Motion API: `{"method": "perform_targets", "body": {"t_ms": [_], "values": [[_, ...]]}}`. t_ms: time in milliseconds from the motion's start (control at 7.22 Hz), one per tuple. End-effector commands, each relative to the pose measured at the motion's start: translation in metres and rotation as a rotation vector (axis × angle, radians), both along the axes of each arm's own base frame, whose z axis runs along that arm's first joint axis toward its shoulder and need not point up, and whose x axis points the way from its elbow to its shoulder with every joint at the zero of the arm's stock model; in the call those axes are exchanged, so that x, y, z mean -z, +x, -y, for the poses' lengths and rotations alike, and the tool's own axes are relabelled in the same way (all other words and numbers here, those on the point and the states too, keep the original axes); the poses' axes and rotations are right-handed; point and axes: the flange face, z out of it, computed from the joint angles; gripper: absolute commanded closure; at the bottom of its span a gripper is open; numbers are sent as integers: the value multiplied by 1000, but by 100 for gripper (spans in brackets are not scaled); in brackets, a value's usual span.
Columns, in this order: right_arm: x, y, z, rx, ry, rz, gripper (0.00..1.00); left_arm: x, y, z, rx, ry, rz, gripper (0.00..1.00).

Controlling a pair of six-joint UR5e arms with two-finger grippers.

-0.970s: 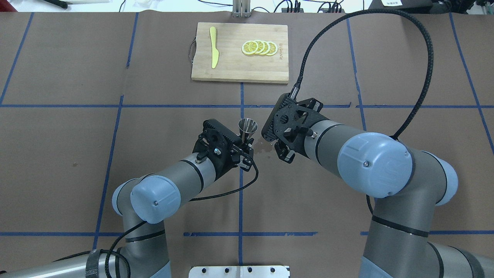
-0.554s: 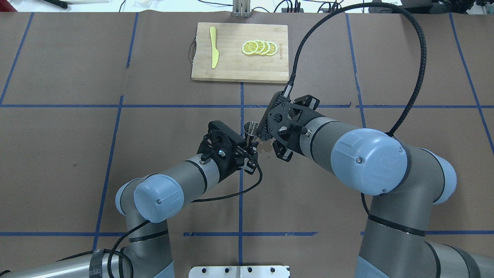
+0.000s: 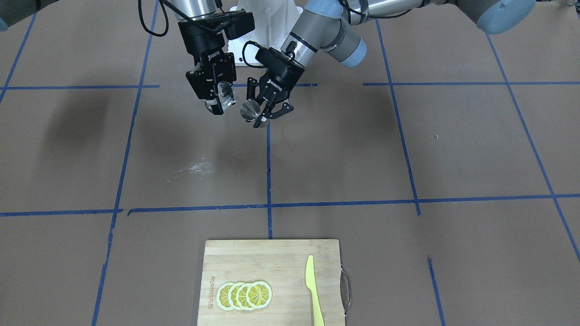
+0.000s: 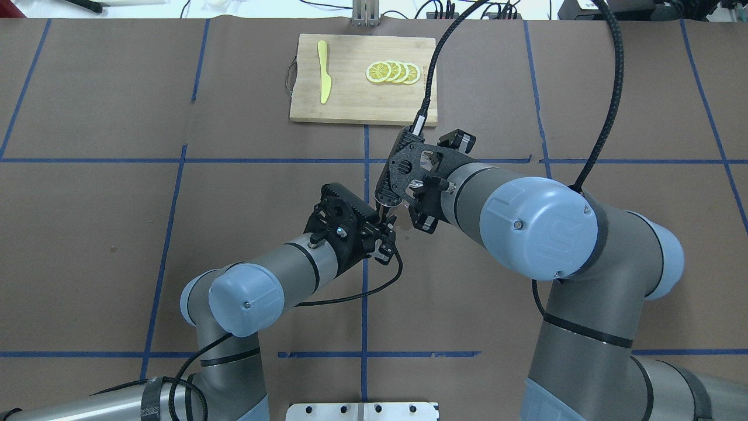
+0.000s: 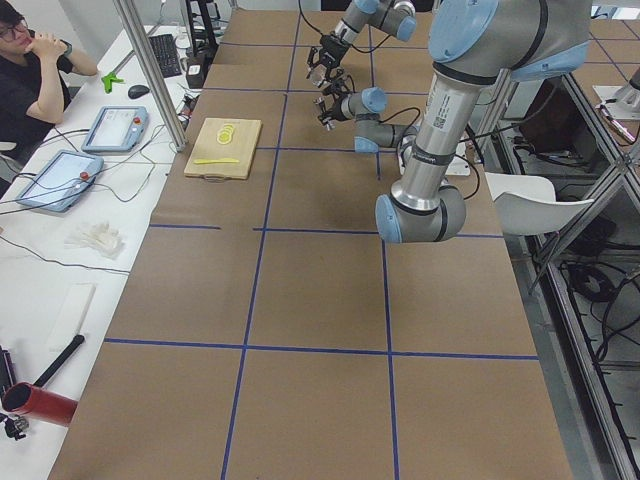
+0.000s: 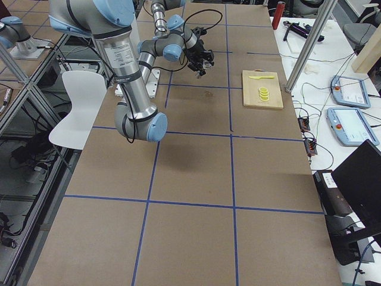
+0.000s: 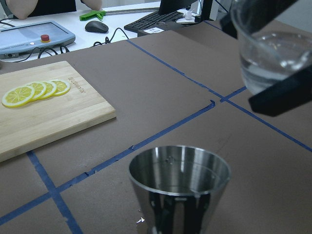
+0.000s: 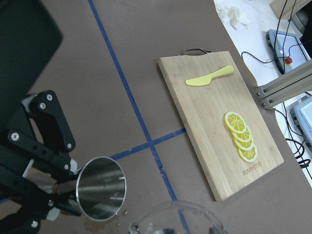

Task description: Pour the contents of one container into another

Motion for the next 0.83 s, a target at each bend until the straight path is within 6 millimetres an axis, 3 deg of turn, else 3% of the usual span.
{"method": "perform_targets", "body": {"t_ms": [0, 416, 693], "values": [[-2, 1, 6, 8, 28, -33, 100, 3, 0, 0, -1, 1, -4, 100], [6, -16, 16, 10, 45, -56, 100, 2, 0, 0, -1, 1, -4, 100], [8, -14, 17, 46, 113, -110, 100, 2, 0, 0, -1, 1, -4, 100]]}}
